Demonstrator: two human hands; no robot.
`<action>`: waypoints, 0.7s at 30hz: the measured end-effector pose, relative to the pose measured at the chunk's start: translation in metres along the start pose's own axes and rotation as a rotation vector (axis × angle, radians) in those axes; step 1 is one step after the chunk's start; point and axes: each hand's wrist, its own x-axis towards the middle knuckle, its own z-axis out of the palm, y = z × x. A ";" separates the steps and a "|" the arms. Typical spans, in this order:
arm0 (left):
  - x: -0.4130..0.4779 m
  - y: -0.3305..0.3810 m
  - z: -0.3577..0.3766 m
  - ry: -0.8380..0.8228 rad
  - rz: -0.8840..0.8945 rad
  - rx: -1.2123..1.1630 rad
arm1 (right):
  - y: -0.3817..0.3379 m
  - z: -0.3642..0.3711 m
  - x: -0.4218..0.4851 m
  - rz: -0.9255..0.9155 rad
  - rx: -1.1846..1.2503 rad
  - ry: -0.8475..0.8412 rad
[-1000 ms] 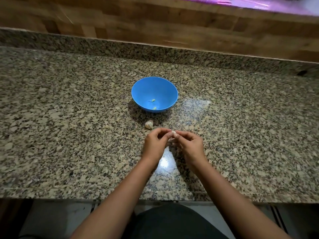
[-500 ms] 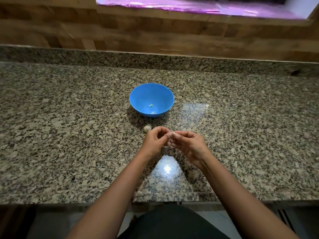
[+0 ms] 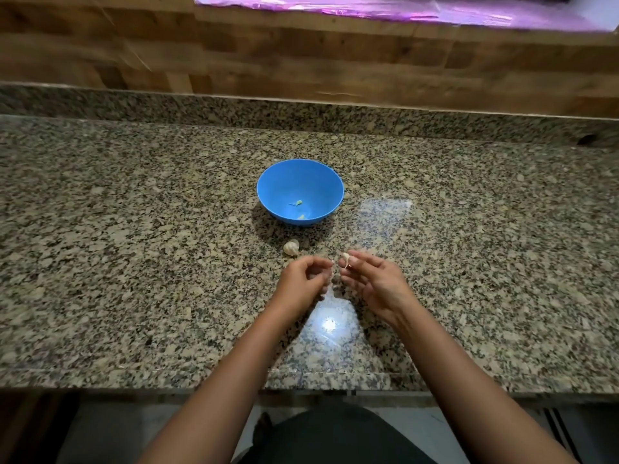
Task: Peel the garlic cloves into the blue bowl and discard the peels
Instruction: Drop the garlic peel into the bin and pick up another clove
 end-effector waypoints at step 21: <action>0.011 0.028 0.011 0.046 -0.132 -0.257 | -0.005 0.004 -0.007 -0.274 -0.484 -0.036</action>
